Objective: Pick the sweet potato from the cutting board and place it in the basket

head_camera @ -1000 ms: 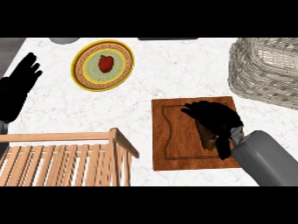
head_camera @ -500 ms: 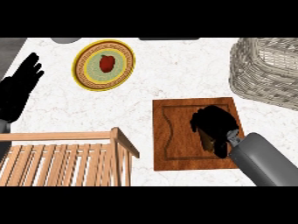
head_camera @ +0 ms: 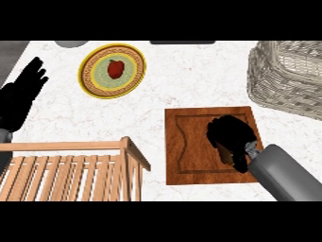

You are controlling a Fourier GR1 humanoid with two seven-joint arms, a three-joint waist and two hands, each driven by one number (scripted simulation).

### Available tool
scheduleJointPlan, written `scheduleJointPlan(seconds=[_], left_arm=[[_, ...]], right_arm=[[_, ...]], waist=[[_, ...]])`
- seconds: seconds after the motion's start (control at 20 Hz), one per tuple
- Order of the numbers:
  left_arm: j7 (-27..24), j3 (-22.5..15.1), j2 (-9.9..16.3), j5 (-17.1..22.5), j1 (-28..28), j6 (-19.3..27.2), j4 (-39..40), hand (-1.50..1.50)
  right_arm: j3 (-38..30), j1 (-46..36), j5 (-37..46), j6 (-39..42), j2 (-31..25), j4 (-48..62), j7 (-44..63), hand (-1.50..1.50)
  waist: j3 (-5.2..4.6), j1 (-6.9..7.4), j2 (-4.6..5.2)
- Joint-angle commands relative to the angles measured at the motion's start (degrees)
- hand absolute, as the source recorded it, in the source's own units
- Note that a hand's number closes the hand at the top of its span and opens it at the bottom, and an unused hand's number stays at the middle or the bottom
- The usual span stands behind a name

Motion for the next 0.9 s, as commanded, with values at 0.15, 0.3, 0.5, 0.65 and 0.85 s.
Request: scheduleJointPlan(seconds=[0.15,0.3,0.5,0.65,0.85], left_arm=[[-2.61,0.11,-0.80,0.92,7.08,-0.17,0.30,0.00],[-2.64,-0.25,-0.86,1.31,7.62,-0.09,-0.63,0.00],[-1.91,0.48,-0.48,2.20,7.71,-0.20,-1.29,0.00],[-2.73,-0.54,-1.73,1.16,6.93,-0.17,-0.52,0.00],[-1.58,-0.21,-0.93,1.13,8.55,0.74,-2.72,0.00]], right_arm=[[-6.21,13.28,-5.01,-7.42,12.10,-6.65,14.01,1.50],[-8.86,19.23,-7.06,-14.54,17.08,-10.39,17.31,1.50],[-9.08,24.44,-11.76,-19.81,23.70,-17.85,18.84,1.50],[-7.30,26.52,-16.95,-24.06,23.93,-26.04,16.54,1.50],[-2.95,29.38,-16.48,-29.07,24.06,-40.30,18.19,1.50]], waist=[[-1.22,-1.74,0.20],[-1.17,-2.35,0.19],[-1.14,-1.78,0.28],[-1.18,-1.97,0.49],[-1.22,-1.51,-0.07]])
